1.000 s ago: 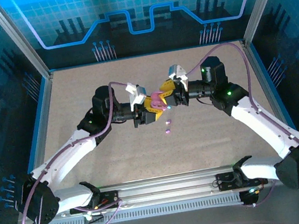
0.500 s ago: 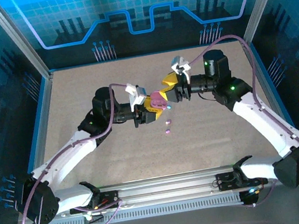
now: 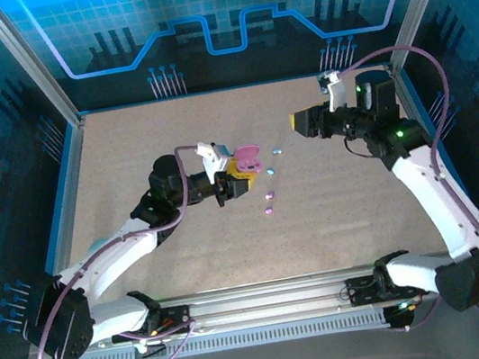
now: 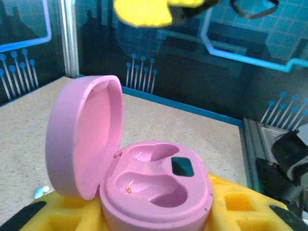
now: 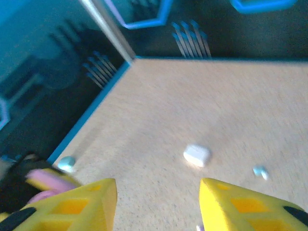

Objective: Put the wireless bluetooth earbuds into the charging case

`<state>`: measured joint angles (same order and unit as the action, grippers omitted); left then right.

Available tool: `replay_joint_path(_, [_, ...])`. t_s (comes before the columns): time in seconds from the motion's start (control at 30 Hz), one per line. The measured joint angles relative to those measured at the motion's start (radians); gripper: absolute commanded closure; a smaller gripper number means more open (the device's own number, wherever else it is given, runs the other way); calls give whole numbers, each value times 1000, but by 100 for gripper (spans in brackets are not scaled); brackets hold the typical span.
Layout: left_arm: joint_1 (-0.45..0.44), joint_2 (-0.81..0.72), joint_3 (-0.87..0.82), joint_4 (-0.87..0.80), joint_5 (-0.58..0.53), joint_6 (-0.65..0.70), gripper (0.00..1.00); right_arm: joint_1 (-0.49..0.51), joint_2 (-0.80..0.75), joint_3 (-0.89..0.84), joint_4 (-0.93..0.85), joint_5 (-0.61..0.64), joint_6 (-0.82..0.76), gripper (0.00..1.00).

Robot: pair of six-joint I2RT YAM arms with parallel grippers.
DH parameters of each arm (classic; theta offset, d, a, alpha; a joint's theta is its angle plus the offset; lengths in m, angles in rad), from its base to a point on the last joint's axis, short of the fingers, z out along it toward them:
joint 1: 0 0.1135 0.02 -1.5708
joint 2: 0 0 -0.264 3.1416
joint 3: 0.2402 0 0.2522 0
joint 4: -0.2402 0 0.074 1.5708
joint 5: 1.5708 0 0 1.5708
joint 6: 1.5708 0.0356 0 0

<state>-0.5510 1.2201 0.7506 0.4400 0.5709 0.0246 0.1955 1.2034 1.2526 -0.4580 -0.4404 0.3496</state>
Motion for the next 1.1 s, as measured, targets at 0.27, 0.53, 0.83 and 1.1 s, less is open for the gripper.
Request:
replay_joint_path(0.27, [0,-85,-21,36,-63,0,68,-10,244,-64,-133,18,72,60])
replay_joint_path(0.53, [0,-109,-23,41,-93,1,67,139,441,-93,-141,50,114,60])
replay_joint_path(0.83, [0,-146,-23,36,-119,12,67,261,562,-93,-129,84,134,60])
replay_joint_path(1.1, [0,-151,-23,24,-124,29,67,274,653,-59,-128,129,153,60])
